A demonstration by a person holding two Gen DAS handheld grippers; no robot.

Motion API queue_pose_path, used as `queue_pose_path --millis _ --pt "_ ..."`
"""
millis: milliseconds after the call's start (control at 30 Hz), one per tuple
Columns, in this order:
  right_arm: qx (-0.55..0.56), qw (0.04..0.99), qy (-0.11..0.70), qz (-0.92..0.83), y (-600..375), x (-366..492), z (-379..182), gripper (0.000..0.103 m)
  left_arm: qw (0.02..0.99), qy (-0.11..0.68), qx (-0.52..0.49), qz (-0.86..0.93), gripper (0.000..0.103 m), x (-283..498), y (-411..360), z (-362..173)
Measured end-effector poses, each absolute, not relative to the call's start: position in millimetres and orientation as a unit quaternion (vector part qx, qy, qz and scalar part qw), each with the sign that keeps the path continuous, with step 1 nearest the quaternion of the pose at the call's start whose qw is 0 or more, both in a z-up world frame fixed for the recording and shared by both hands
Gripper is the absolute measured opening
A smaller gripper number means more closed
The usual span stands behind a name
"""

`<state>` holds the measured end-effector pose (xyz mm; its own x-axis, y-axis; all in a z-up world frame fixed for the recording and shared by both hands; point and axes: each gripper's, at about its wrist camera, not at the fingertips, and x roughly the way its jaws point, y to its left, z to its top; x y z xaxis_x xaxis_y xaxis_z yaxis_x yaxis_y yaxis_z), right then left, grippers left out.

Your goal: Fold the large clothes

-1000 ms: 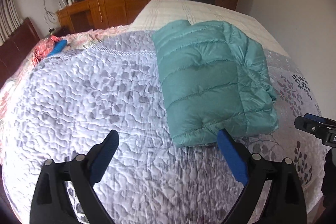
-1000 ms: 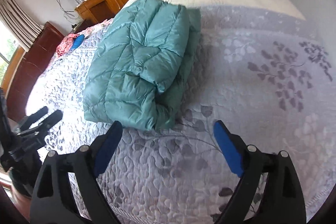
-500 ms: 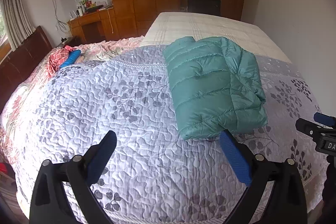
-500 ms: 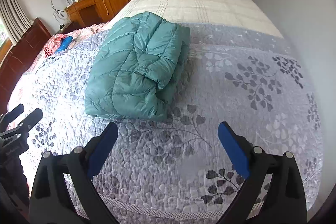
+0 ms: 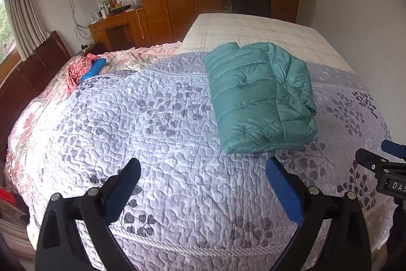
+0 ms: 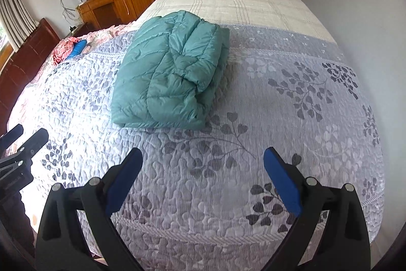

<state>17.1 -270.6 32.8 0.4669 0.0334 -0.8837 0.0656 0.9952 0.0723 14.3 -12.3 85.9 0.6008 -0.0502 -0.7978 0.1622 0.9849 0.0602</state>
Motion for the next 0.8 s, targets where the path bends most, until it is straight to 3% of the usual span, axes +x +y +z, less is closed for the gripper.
queue_pose_path --millis 800 --pt "0.046 0.849 0.526 -0.014 -268 9 31 0.095 0.888 0.453 0.068 -0.049 0.099 -2 -7 86"
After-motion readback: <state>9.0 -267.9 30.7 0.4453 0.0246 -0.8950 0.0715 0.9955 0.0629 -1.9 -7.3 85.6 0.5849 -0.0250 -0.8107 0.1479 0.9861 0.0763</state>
